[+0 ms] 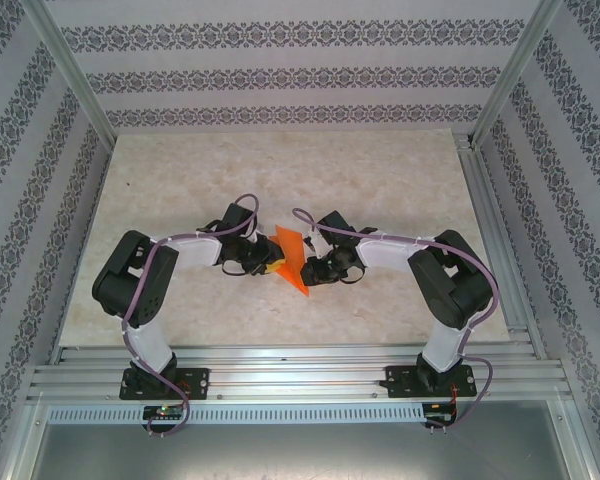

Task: Fold a paper plane with a square sheet of paper (fold left side to right side)
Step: Fourth fold the wing at the center of the table.

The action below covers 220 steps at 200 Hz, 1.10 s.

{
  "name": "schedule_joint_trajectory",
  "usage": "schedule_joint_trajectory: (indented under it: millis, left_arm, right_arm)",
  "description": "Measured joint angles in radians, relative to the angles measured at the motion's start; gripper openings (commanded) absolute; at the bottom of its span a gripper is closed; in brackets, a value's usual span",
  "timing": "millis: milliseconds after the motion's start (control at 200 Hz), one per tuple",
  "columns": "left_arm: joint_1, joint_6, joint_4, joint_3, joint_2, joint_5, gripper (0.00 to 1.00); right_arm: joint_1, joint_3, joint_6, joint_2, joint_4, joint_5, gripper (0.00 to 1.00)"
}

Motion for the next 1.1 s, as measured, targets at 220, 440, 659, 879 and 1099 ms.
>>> schedule_joint_trajectory:
  millis: [220,440,659,879,1099]
  left_arm:
    - [-0.018,-0.058,0.089,-0.045,-0.028,0.027,0.29]
    - [-0.054,-0.1,0.162,-0.044,-0.022,0.044,0.35]
    - [-0.058,-0.104,0.168,-0.047,-0.03,0.035,0.38]
    - [-0.059,-0.112,0.168,-0.075,-0.069,0.024,0.45]
    - [-0.072,-0.115,0.167,-0.079,-0.1,0.018,0.51]
  right_arm:
    - [0.0,0.001,0.0,0.002,0.0,-0.001,0.27]
    - [0.0,0.004,0.0,0.003,-0.005,-0.003,0.27]
    - [0.0,0.004,0.0,0.004,-0.005,-0.003,0.27]
    - [0.0,0.004,0.0,0.004,-0.005,-0.003,0.27]
    - [0.0,0.004,0.0,0.004,-0.005,-0.003,0.27]
